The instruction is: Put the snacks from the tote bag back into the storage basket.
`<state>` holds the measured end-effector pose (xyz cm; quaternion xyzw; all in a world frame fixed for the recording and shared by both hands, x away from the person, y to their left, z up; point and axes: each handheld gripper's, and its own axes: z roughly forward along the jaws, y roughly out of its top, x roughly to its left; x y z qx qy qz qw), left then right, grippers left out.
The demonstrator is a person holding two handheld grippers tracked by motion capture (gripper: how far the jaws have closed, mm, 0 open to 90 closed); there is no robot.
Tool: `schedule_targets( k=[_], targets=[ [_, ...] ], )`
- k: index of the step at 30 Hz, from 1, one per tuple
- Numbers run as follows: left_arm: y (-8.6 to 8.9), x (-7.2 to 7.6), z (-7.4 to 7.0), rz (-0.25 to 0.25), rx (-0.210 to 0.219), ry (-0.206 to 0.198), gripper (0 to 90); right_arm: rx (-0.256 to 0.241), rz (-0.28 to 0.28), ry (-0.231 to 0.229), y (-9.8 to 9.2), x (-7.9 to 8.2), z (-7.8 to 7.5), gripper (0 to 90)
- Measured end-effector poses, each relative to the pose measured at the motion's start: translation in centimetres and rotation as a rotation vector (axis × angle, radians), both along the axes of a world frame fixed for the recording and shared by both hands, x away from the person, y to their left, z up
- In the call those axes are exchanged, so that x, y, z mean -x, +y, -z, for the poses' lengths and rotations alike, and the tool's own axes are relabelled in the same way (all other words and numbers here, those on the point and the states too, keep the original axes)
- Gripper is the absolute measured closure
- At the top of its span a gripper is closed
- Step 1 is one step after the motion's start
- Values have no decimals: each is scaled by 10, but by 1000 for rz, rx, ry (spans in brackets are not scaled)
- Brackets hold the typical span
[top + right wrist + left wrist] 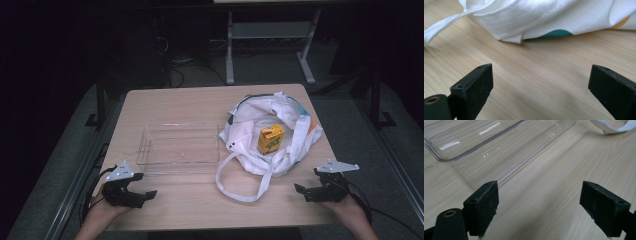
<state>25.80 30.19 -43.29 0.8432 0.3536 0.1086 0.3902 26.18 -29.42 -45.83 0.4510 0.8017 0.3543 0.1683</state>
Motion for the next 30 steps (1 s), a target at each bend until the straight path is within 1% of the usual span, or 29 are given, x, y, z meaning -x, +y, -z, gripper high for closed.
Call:
schedule_targets(
  k=[3,5,6,8,9,10,11,13,14,15,16,17,18,20,21,22,23,24,25,26,27,28,29,30],
  targets=[
    [1,0,0,9,-12,2,152,-2,0,4,1,0,-2,62],
    [1,0,0,8,-12,6,152,-1,-2,6,1,1,-3,66],
    [0,0,0,15,-16,7,152,3,-6,19,0,1,-5,118],
    [-1,1,1,13,-16,6,152,4,-7,24,0,1,-6,135],
    [-1,1,1,10,-13,5,152,4,-9,25,1,2,-10,149],
    [-1,1,0,16,-19,7,152,4,-9,25,1,2,-10,149],
    [0,0,1,15,-24,10,153,4,-16,18,1,3,-14,190],
    [0,0,1,14,-23,10,153,4,-16,16,1,3,-16,204],
    [0,1,1,6,-14,10,154,-7,-26,20,2,2,-19,239],
    [0,2,1,14,-24,6,155,-5,-31,19,3,2,-21,260],
    [0,2,1,11,-27,7,155,-6,-32,22,4,1,-22,280],
    [0,2,1,11,-27,7,155,-6,-32,22,4,1,-22,280],
    [0,2,2,6,-20,11,155,-7,-43,34,5,0,-23,316],
    [0,2,1,18,-31,7,155,-5,-51,33,7,-1,-26,368],
    [0,2,1,18,-31,7,155,-5,-51,33,7,-1,-26,368],
    [-1,2,1,9,-15,6,155,-5,-53,36,8,-1,-27,391],
    [-1,3,0,9,-13,8,155,-9,-60,42,9,-2,-30,458],
    [-1,3,0,9,-13,8,155,-9,-60,42,9,-2,-30,458],
    [-1,3,0,11,-12,9,155,-12,-62,41,9,-4,-34,532],
    [-1,3,0,25,-25,6,155,-20,-64,45,9,-5,-35,568],
    [-1,3,0,29,-25,5,155,-20,-69,42,9,-7,-37,611],
    [-1,3,0,29,-25,5,155,-20,-69,42,9,-7,-37,611],
    [-1,3,1,28,-22,7,155,-19,-69,42,9,-8,-40,644],
    [-1,2,1,30,-27,10,155,-19,-69,38,8,-12,-45,730]
  ],
)
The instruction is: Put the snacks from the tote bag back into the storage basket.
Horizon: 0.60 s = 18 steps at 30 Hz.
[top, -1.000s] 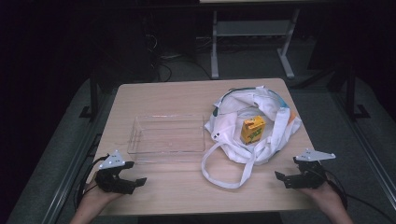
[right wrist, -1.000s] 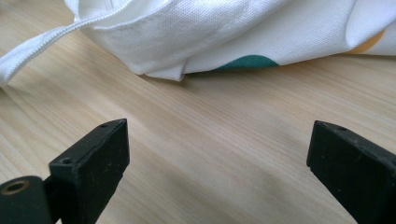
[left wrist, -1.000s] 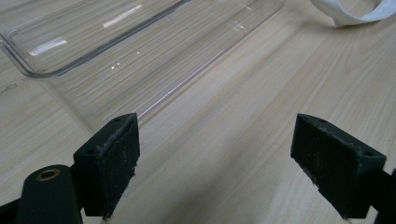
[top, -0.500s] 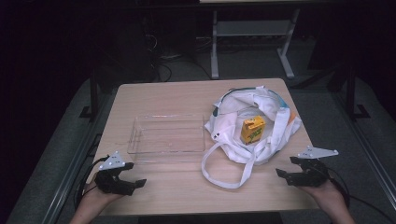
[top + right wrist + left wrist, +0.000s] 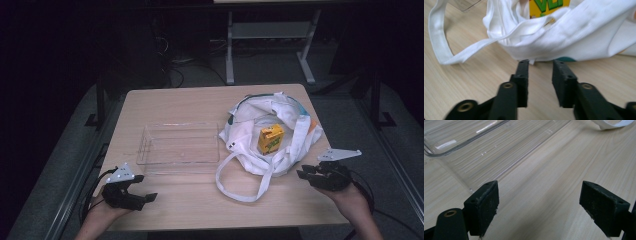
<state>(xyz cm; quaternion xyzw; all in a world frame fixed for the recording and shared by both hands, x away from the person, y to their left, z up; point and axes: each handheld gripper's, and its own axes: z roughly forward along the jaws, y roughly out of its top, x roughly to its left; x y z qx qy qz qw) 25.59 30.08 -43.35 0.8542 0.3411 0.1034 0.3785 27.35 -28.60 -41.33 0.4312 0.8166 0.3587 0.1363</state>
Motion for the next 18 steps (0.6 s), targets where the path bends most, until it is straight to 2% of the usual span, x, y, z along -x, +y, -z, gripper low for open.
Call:
schedule_targets(
  k=[2,6,8,9,11,12,18],
  targets=[
    [-2,1,0,-13,20,3,155,-3,0,-4,-1,-4,-5,796],
    [-3,2,-2,-11,17,-1,155,-8,-7,-9,0,-10,-12,895],
    [-5,3,-3,-12,9,3,154,2,-25,-14,1,-14,-15,895],
    [-6,5,-2,-22,24,4,155,4,-25,-9,2,-15,-16,896],
    [-6,6,-2,-22,25,8,154,16,-43,-22,4,-19,-19,896],
    [-7,8,-1,-14,-4,1,154,18,-44,-17,5,-20,-20,896],
    [-7,8,0,-21,-1,7,155,29,-61,-18,10,-29,-26,896]
  ],
)
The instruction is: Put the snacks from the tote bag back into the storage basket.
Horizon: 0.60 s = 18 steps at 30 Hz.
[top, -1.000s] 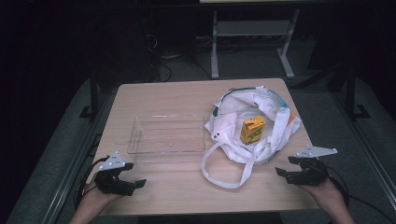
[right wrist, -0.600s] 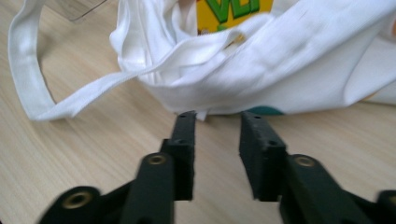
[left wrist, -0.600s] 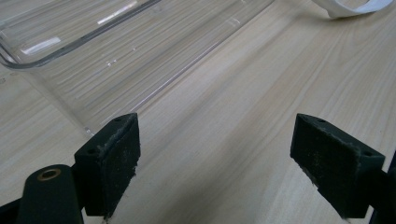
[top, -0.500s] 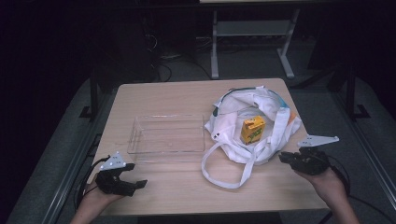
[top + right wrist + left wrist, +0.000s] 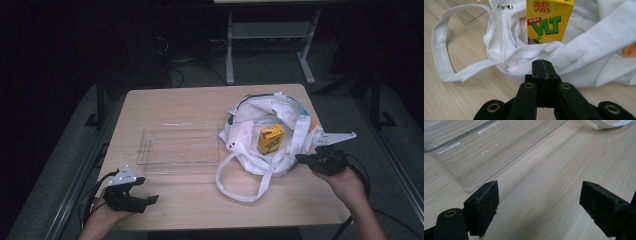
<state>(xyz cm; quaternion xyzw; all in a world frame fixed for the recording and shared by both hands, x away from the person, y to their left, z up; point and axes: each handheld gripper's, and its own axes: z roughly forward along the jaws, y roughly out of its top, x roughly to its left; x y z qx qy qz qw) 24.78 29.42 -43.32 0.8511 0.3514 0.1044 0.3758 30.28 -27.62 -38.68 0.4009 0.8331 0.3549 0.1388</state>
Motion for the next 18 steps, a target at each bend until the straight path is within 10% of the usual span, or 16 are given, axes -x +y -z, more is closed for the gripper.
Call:
schedule_targets(
  k=[18],
  targets=[
    [1,-1,-2,13,-7,-10,156,7,-27,26,12,-42,-13,895]
  ],
)
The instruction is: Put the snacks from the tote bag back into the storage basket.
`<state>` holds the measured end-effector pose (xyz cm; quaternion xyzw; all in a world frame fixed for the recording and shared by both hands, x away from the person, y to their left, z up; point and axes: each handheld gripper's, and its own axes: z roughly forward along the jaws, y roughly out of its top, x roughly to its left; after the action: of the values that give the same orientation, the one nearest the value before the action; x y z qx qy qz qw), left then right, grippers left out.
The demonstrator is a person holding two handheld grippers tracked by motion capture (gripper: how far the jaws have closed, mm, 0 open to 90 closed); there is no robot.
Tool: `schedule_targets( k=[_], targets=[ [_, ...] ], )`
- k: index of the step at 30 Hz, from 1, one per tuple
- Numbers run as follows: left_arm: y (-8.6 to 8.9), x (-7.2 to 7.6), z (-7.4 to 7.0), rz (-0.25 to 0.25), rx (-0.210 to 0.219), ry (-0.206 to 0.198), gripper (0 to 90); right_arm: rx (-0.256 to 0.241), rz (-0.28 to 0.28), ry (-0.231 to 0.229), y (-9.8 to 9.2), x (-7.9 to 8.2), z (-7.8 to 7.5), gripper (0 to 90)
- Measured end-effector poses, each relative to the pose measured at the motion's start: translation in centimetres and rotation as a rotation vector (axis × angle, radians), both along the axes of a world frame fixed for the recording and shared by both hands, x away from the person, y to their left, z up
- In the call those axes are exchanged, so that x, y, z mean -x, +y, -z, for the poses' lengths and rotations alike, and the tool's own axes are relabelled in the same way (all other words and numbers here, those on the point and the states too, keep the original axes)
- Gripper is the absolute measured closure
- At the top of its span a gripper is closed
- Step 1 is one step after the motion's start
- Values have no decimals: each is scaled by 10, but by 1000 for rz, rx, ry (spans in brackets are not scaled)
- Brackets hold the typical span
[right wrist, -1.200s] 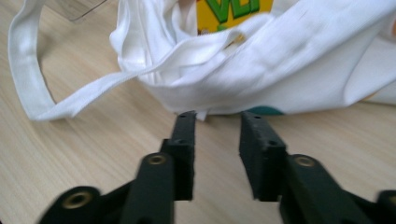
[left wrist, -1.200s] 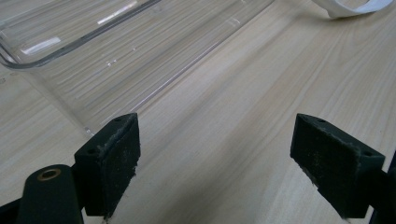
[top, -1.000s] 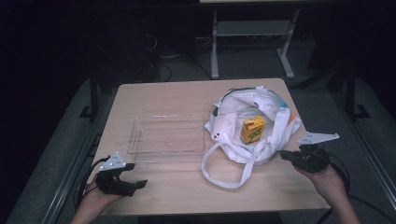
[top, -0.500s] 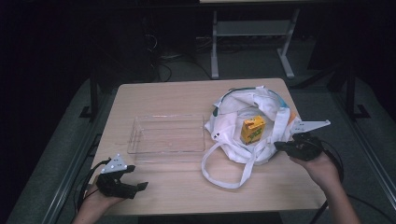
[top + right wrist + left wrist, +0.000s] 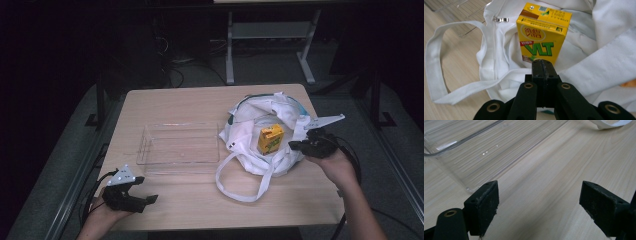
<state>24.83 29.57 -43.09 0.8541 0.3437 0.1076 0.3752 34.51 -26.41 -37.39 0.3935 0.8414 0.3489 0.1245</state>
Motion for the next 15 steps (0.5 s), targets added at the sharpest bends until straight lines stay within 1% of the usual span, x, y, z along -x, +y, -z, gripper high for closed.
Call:
schedule_targets(
  k=[2,3,4,9,10,11,12,15],
  targets=[
    [0,0,0,1,1,1,156,10,0,2,3,-7,1,895],
    [0,0,0,0,2,0,156,10,0,2,3,-7,1,895],
    [0,0,0,0,3,0,156,8,2,1,4,-12,1,895],
    [0,0,0,5,-1,0,156,20,12,-1,5,-20,1,895],
    [-1,0,0,1,8,1,156,24,17,-1,5,-25,1,895],
    [-1,0,0,1,8,1,156,24,17,-1,5,-25,1,895],
    [-1,0,0,4,10,2,156,38,23,7,4,-30,2,895],
    [-1,0,0,4,14,4,156,37,33,19,3,-35,3,896]
  ],
)
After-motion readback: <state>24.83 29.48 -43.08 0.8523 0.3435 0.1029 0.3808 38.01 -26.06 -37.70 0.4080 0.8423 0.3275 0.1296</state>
